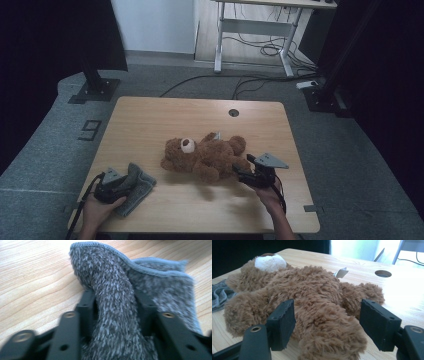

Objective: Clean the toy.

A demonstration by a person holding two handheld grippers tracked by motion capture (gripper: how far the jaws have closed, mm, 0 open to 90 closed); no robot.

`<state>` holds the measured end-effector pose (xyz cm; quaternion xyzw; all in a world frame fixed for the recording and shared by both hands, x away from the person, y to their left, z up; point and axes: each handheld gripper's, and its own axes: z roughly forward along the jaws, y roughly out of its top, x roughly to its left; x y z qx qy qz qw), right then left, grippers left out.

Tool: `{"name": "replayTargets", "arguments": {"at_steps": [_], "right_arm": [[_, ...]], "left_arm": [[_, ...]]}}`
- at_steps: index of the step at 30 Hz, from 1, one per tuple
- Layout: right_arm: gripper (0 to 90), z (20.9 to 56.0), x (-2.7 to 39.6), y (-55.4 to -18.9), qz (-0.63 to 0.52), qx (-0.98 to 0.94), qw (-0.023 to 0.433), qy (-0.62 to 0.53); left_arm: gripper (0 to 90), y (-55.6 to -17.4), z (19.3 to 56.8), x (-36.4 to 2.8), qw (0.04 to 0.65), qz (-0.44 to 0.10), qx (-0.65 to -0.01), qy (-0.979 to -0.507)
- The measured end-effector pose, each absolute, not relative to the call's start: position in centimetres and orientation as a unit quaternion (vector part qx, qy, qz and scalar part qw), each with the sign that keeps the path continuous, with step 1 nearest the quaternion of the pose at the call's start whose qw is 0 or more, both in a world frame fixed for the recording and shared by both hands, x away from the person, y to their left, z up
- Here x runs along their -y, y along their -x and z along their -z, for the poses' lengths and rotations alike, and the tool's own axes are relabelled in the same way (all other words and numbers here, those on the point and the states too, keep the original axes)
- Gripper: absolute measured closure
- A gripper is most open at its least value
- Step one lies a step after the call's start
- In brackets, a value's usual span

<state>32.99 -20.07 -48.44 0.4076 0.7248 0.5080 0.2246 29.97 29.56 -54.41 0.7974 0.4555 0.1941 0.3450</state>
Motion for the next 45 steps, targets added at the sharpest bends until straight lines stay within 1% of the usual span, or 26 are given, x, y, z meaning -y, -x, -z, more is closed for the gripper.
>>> {"name": "replayTargets", "arguments": {"at_steps": [2, 4, 7, 12, 15, 22, 25, 27, 28, 31, 35, 39, 45], "right_arm": [[28.7, 48.5, 20.2, -33.0, -0.507, -0.725, 0.224, -0.409], [28.6, 48.5, 20.2, -33.1, -0.508, -0.724, 0.224, -0.41], [28.6, 48.5, 20.4, -33.1, -0.509, -0.723, 0.223, -0.411], [27.7, 48.6, 20.7, -33.3, -0.513, -0.722, 0.211, -0.414], [26.0, 49.0, 20.8, -33.6, -0.508, -0.727, 0.198, -0.419], [22.3, 49.9, 20.7, -33.9, -0.496, -0.741, 0.17, -0.421], [22.2, 50.9, 20.4, -34.4, -0.484, -0.745, 0.163, -0.429], [27.0, 51.6, 20.2, -34.8, -0.486, -0.745, 0.148, -0.432], [31.6, 51.8, 20.1, -34.8, -0.491, -0.744, 0.144, -0.43], [43.0, 51.8, 19.8, -34.6, -0.497, -0.743, 0.153, -0.422], [52.6, 51.7, 20.0, -34.4, -0.498, -0.746, 0.156, -0.414], [56.5, 51.7, 20.0, -34.4, -0.499, -0.75, 0.16, -0.404], [56.5, 51.6, 20.1, -34.3, -0.497, -0.756, 0.159, -0.394]], "left_arm": [[68.9, -30.0, 54.4, -29.5, 0.342, -0.198, -0.463, -0.793], [73.4, -30.0, 54.3, -29.5, 0.34, -0.197, -0.467, -0.792], [76.3, -30.0, 54.0, -29.7, 0.35, -0.185, -0.471, -0.788], [77.0, -29.6, 52.8, -30.5, 0.41, -0.16, -0.465, -0.768], [77.4, -29.2, 51.9, -30.4, 0.44, -0.164, -0.455, -0.756], [77.4, -28.2, 49.5, -29.4, 0.507, -0.165, -0.429, -0.73], [77.4, -28.1, 48.5, -28.8, 0.531, -0.149, -0.414, -0.725], [77.4, -28.3, 48.0, -28.0, 0.538, -0.144, -0.406, -0.725], [77.3, -28.4, 47.7, -27.5, 0.543, -0.139, -0.401, -0.724], [77.3, -28.9, 46.5, -25.7, 0.559, -0.13, -0.378, -0.726], [77.1, -30.2, 45.1, -22.6, 0.566, -0.118, -0.345, -0.74], [77.0, -32.0, 44.6, -19.7, 0.559, -0.103, -0.324, -0.756], [76.9, -34.0, 44.4, -16.6, 0.557, -0.079, -0.311, -0.767]]}}
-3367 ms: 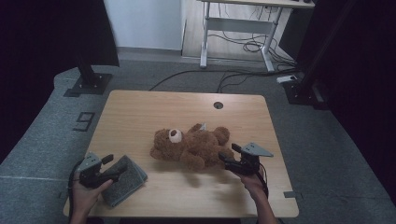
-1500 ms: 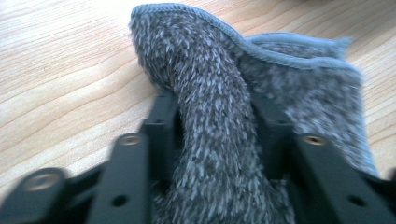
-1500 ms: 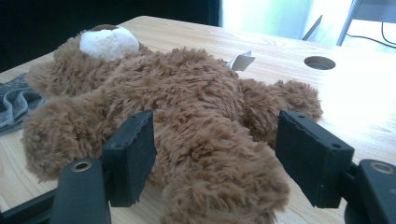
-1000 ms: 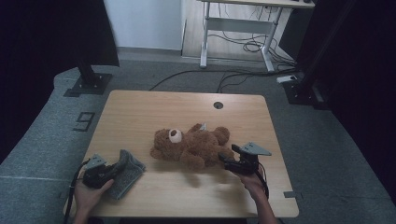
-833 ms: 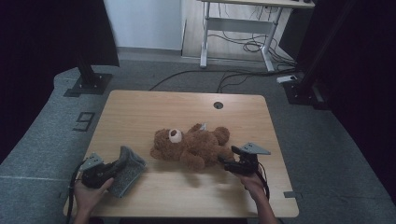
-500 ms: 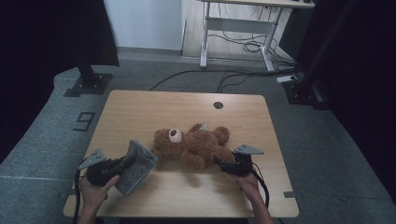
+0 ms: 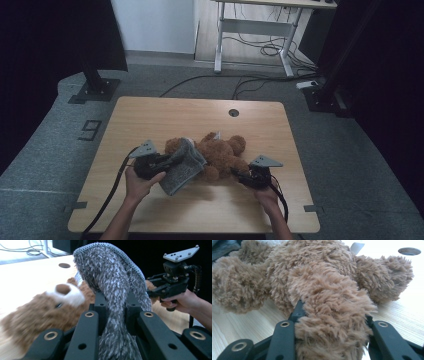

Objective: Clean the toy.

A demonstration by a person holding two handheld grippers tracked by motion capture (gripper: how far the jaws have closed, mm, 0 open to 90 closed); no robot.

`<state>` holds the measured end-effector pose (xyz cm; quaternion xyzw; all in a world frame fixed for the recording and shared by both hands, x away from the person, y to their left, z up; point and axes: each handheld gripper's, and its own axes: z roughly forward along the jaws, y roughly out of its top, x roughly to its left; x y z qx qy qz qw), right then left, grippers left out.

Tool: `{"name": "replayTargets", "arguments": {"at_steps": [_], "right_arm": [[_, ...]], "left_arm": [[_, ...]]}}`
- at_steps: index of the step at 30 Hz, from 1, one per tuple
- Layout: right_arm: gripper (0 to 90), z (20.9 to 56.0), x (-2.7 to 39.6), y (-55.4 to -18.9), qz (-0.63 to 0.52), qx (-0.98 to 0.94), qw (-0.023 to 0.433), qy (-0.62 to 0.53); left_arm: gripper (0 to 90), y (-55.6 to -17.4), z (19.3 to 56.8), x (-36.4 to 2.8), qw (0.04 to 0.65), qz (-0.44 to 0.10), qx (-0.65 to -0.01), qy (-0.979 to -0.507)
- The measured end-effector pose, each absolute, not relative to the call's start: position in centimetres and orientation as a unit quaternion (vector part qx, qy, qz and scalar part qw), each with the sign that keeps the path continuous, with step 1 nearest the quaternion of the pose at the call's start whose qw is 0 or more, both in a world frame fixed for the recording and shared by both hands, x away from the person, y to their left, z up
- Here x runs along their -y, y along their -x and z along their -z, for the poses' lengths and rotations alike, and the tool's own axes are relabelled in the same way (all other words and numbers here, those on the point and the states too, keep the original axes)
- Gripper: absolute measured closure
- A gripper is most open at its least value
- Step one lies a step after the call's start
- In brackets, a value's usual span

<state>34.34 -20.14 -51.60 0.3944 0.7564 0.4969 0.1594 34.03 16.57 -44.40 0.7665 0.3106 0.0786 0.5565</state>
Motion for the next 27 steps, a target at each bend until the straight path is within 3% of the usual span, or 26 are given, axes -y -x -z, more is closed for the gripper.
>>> {"name": "replayTargets", "arguments": {"at_steps": [2, 8, 12, 19, 27], "right_arm": [[53.3, 51.6, 20.2, -34.4, -0.496, -0.757, 0.154, -0.397], [32.7, 50.1, 21.1, -34.4, -0.518, -0.732, 0.155, -0.415], [25.8, 48.1, 21.2, -35.4, -0.535, -0.718, 0.15, -0.419], [23.5, 49.4, 19.1, -36.9, -0.498, -0.756, 0.116, -0.409], [23.2, 50.2, 18.1, -36.8, -0.485, -0.765, 0.138, -0.402]], "left_arm": [[76.8, -34.3, 44.4, -16.0, 0.555, -0.076, -0.309, -0.769], [76.4, -34.2, 44.4, -15.7, 0.547, -0.081, -0.308, -0.774], [76.3, -34.5, 44.5, -15.6, 0.55, -0.075, -0.312, -0.771], [76.2, -35.6, 44.6, -14.0, 0.555, -0.055, -0.312, -0.769], [76.0, -36.2, 45.2, -11.8, 0.546, -0.045, -0.308, -0.778]]}}
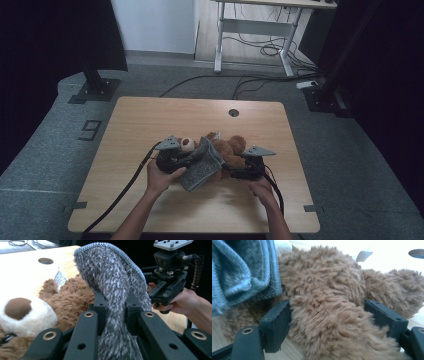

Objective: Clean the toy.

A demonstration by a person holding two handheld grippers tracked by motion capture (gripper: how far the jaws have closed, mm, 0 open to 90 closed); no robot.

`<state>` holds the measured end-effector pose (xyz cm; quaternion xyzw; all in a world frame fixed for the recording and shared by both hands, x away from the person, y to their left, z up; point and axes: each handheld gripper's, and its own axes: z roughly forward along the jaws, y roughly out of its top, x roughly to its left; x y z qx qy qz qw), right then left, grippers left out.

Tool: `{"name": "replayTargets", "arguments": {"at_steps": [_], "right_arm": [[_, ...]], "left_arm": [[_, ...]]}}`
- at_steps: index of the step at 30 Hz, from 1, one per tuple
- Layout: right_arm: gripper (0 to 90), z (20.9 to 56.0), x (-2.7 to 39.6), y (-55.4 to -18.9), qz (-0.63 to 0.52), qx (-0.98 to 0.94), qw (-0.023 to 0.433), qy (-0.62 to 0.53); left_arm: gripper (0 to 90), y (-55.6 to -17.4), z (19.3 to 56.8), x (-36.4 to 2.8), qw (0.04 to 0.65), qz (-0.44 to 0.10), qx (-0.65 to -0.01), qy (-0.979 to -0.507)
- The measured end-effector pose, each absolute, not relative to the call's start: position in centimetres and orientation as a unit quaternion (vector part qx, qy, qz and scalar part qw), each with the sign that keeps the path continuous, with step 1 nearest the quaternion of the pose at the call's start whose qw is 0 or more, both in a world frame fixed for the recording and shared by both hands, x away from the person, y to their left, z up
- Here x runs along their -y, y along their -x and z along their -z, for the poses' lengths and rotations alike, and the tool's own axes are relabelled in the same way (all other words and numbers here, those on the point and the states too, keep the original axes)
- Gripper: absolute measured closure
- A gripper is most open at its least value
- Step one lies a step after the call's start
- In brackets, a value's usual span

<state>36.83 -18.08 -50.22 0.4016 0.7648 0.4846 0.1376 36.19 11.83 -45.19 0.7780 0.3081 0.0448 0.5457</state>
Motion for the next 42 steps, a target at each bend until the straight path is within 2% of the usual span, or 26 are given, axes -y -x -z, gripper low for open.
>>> {"name": "replayTargets", "arguments": {"at_steps": [2, 3, 7, 10, 14, 20, 27, 36, 39, 42], "right_arm": [[23.8, 50.7, 17.7, -36.9, -0.472, -0.772, 0.139, -0.402], [26.9, 51.0, 17.6, -37.0, -0.469, -0.774, 0.138, -0.403], [48.6, 51.4, 17.3, -36.9, -0.476, -0.772, 0.142, -0.396], [55.1, 51.4, 17.1, -36.5, -0.474, -0.776, 0.156, -0.386], [58.8, 51.5, 17.2, -36.4, -0.477, -0.778, 0.157, -0.378], [61.8, 51.9, 17.8, -36.3, -0.483, -0.784, 0.157, -0.357], [64.7, 52.2, 18.6, -36.4, -0.494, -0.789, 0.137, -0.339], [64.3, 52.3, 18.7, -36.3, -0.498, -0.789, 0.137, -0.333], [64.2, 52.4, 18.7, -36.3, -0.499, -0.788, 0.137, -0.334], [64.2, 52.3, 18.6, -36.2, -0.499, -0.787, 0.141, -0.334]], "left_arm": [[76.0, -36.3, 45.2, -11.5, 0.546, -0.041, -0.307, -0.779], [76.0, -36.4, 45.1, -11.3, 0.543, -0.041, -0.305, -0.781], [75.6, -36.7, 45.2, -9.7, 0.534, -0.04, -0.299, -0.79], [75.5, -37.2, 45.8, -8.2, 0.526, -0.027, -0.301, -0.795], [75.5, -37.4, 47.7, -6.0, 0.496, -0.031, -0.311, -0.81], [75.6, -36.8, 48.4, -6.5, 0.487, -0.054, -0.306, -0.816], [75.7, -36.0, 48.6, -11.0, 0.482, -0.09, -0.332, -0.806], [75.6, -35.5, 48.4, -18.2, 0.506, -0.108, -0.37, -0.772], [75.6, -35.6, 48.0, -18.8, 0.509, -0.105, -0.376, -0.767], [75.5, -35.5, 47.5, -17.6, 0.504, -0.107, -0.359, -0.778]]}}
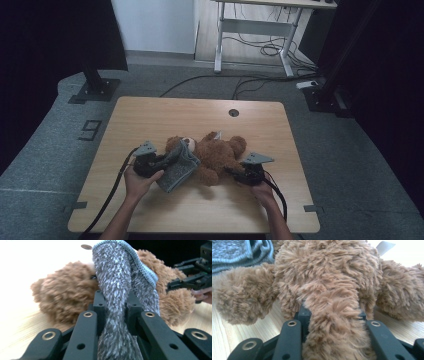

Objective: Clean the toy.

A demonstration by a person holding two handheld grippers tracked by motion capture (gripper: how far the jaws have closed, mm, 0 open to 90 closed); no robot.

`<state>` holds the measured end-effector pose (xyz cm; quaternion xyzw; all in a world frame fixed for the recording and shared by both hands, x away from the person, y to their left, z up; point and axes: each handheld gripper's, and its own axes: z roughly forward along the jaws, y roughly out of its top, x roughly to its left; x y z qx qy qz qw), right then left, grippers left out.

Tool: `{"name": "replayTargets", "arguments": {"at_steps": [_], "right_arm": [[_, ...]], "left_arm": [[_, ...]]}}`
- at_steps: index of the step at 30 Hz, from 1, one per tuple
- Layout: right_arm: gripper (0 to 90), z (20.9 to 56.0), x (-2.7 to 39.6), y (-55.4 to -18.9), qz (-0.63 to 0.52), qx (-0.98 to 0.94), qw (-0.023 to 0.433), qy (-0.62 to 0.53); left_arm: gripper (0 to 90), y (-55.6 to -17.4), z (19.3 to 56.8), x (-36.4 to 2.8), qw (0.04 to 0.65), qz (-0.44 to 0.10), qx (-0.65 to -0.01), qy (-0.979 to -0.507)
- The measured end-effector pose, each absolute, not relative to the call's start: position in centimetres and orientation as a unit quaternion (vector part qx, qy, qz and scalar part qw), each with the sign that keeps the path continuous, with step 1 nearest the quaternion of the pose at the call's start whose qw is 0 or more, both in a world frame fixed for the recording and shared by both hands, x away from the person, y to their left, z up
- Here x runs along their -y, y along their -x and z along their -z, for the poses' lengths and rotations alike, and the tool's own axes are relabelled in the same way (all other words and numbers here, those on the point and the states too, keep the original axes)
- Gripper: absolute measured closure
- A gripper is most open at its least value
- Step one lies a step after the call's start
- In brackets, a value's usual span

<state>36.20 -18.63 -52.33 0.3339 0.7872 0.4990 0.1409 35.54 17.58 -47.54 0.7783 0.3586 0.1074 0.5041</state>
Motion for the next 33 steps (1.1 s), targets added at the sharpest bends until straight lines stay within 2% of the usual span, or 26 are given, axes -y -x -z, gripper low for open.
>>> {"name": "replayTargets", "arguments": {"at_steps": [11, 17, 21, 33], "right_arm": [[64.1, 52.4, 18.6, -36.2, -0.504, -0.785, 0.141, -0.332], [64.1, 52.4, 18.6, -36.2, -0.505, -0.785, 0.14, -0.331], [64.1, 52.4, 18.6, -36.2, -0.504, -0.787, 0.139, -0.326], [64.2, 52.5, 18.7, -36.1, -0.507, -0.788, 0.135, -0.323]], "left_arm": [[75.6, -35.2, 45.7, -9.4, 0.542, -0.052, -0.29, -0.787], [75.5, -35.0, 46.8, -5.3, 0.528, -0.046, -0.276, -0.802], [75.3, -35.4, 48.3, -4.9, 0.508, -0.053, -0.283, -0.812], [75.3, -35.5, 48.5, -7.0, 0.499, -0.088, -0.301, -0.808]]}}
